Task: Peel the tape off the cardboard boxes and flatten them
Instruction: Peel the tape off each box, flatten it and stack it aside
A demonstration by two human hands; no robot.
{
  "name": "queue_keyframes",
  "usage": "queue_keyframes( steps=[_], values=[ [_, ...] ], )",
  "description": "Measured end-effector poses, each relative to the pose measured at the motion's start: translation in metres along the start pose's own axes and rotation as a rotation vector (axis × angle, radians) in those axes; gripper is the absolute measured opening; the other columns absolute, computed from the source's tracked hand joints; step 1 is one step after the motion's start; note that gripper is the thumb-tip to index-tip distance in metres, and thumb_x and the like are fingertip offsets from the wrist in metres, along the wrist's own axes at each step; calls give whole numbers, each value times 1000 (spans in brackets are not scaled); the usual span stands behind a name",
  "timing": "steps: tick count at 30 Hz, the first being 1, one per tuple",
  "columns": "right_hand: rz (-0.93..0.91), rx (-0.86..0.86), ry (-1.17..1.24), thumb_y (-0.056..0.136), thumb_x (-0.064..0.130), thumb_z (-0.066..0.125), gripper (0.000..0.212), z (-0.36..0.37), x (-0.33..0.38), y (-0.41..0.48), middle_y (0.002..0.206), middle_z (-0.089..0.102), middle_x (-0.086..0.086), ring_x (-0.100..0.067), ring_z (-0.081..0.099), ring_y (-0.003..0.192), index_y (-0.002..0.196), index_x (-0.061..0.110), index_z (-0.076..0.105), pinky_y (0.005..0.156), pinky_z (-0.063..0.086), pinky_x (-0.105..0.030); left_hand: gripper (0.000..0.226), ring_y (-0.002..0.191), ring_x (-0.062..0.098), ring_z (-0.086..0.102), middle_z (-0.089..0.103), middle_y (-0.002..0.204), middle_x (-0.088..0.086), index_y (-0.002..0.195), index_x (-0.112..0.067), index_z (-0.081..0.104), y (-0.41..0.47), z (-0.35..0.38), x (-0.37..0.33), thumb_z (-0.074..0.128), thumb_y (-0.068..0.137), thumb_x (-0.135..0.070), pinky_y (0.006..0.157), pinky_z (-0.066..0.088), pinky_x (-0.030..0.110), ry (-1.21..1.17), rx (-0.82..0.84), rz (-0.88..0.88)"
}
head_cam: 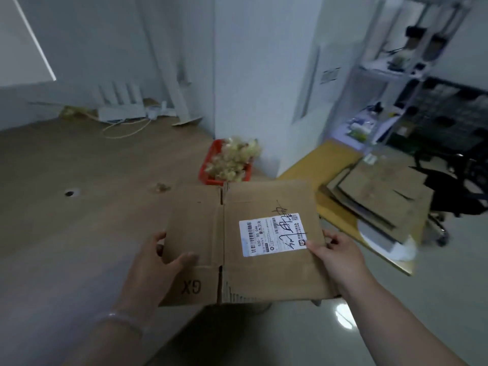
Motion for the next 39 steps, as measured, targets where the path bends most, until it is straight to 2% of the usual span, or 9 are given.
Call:
queue_keyframes(
  steps=[6,10,14,18,23,27,31,35,39],
  values=[
    [6,-209,102,72,27,81,45,-155,-44,27,99,70,1,-17,67,88,112,21,61,87,53,-38,75,99,21,60,62,113,-1,131,-24,47,-24,128,-108,81,67,-46,83,51,42,25,115,178],
    [34,-302,149,71,27,81,44,-262,-88,58,96,71,0,-19,69,83,110,23,61,84,55,-42,73,98,20,56,59,120,5,130,-19,46,-51,233,-165,82,69,-37,74,45,31,-11,202,221],
    [48,-366,128,72,27,80,40,-356,-120,84,97,70,-1,-19,68,83,107,25,60,83,55,-42,79,114,23,53,54,129,1,134,-23,41,-77,334,-208,80,69,-46,94,46,40,-13,305,204],
    [24,-387,74,74,23,79,36,-418,-132,124,95,67,-2,-21,66,86,102,24,57,85,52,-37,79,118,23,51,50,134,4,136,-18,36,-84,404,-233,76,74,-45,87,44,34,24,355,170],
    [-34,-337,15,77,19,77,31,-444,-122,195,95,66,-3,-20,65,89,100,24,57,80,47,-30,78,111,23,51,51,130,7,136,-15,37,-55,452,-258,77,74,-43,76,41,30,61,316,112],
    [-73,-292,-18,78,23,75,34,-442,-114,275,105,70,1,-15,65,92,109,20,62,82,48,-29,76,94,18,49,53,117,5,130,-13,38,-10,489,-270,77,73,-45,70,43,31,59,285,65],
    [-111,-225,-80,81,23,73,38,-439,-96,350,107,68,4,-10,62,90,116,17,60,72,41,-21,78,99,23,53,56,120,9,129,-11,42,38,524,-278,81,69,-43,81,48,36,66,263,-39],
    [-104,-163,-134,81,30,72,50,-432,-87,418,118,66,0,-17,62,104,127,18,55,83,42,-26,76,95,18,50,54,116,4,129,-15,39,73,547,-287,80,71,-41,73,44,32,77,215,-114],
    [-134,-36,-205,82,33,71,55,-413,-75,479,122,63,-4,-21,60,108,132,21,52,83,41,-26,74,89,15,54,54,108,-3,126,-23,38,88,562,-278,78,69,-49,69,49,31,90,122,-211]
  ],
)
Point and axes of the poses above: each hand's wrist, its own y-axis towards the middle knuckle, its own z-axis out of the palm, x = y × z, the point moved 6 cm from there along y, towards the middle knuckle
